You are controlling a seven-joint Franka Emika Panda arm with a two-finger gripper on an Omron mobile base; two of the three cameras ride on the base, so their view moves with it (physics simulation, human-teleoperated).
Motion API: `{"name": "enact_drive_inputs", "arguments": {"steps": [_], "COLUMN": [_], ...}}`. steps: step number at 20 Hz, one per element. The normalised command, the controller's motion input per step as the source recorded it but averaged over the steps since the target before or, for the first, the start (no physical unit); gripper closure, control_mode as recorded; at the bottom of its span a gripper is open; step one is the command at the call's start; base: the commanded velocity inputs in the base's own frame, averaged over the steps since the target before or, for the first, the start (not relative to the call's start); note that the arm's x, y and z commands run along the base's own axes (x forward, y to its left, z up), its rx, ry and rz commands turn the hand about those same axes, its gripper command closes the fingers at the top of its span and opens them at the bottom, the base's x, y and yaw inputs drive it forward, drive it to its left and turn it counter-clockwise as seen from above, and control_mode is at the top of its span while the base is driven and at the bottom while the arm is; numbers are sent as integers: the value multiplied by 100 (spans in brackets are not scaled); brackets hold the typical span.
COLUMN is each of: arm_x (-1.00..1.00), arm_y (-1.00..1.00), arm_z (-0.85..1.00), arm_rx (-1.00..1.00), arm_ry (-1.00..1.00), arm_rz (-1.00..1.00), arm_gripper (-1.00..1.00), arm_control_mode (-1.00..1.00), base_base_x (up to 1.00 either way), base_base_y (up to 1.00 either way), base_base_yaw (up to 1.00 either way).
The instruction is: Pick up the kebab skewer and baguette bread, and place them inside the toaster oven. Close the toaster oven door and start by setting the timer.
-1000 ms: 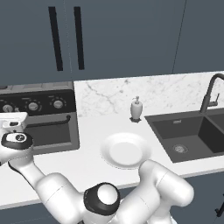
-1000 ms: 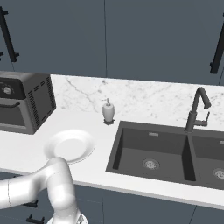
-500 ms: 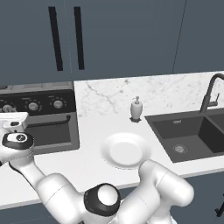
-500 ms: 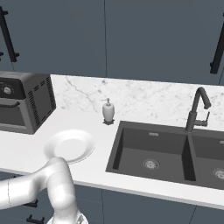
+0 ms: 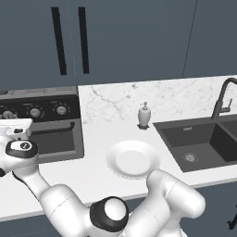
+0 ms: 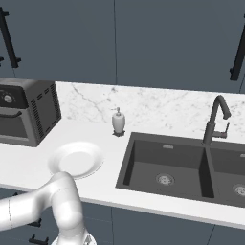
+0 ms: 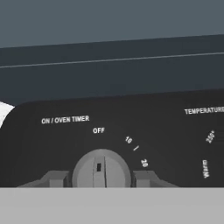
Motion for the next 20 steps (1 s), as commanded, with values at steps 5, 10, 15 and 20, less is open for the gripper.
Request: {"name": "enact_drive_inputs", "arguments": {"steps": [5,10,15,20], "arm_x": [0,0,0,0], "arm_y": [0,0,0,0], "arm_z": [8,11,9,9], "arm_rx": [0,1,7,14], "arm_ry": [0,0,0,-5], "arm_rz": [-8,-13,-15,-14], "arm_gripper": [100,100,100,100], "arm_control_mode": [-100,-100,-100,-100], "base_base_x": [0,0,0,0], "base_base_y": [0,0,0,0], "base_base_yaw": [0,0,0,0]}}
